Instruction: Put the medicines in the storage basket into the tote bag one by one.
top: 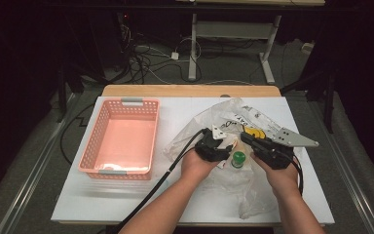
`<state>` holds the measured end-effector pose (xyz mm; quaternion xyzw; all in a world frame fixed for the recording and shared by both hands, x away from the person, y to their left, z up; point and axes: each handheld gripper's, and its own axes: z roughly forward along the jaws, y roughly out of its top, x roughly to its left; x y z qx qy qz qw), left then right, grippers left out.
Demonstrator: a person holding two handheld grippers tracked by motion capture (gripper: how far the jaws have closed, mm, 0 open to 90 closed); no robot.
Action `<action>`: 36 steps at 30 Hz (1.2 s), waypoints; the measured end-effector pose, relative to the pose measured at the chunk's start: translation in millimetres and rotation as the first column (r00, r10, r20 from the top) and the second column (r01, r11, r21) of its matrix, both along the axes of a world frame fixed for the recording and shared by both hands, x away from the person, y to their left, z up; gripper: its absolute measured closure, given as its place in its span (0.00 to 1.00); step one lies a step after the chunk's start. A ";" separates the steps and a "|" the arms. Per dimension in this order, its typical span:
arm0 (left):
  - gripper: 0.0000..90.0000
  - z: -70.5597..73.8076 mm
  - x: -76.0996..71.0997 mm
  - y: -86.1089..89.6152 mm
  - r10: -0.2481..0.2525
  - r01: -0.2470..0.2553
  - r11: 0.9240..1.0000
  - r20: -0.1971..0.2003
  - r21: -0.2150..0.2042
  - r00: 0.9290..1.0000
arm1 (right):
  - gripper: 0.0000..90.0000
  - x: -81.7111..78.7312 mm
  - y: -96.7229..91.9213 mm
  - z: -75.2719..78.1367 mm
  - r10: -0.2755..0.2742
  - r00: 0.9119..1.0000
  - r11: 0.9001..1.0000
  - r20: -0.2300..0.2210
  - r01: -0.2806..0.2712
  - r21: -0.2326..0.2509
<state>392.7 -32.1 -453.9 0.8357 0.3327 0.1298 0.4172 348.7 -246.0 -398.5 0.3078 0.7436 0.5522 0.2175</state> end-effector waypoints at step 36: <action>0.09 -31.6 -96.2 83.4 -0.076 0.084 0.994 -0.118 0.070 0.990 | 1.00 -3.0 4.3 -3.9 0.004 1.000 1.000 -0.015 -0.005 -0.024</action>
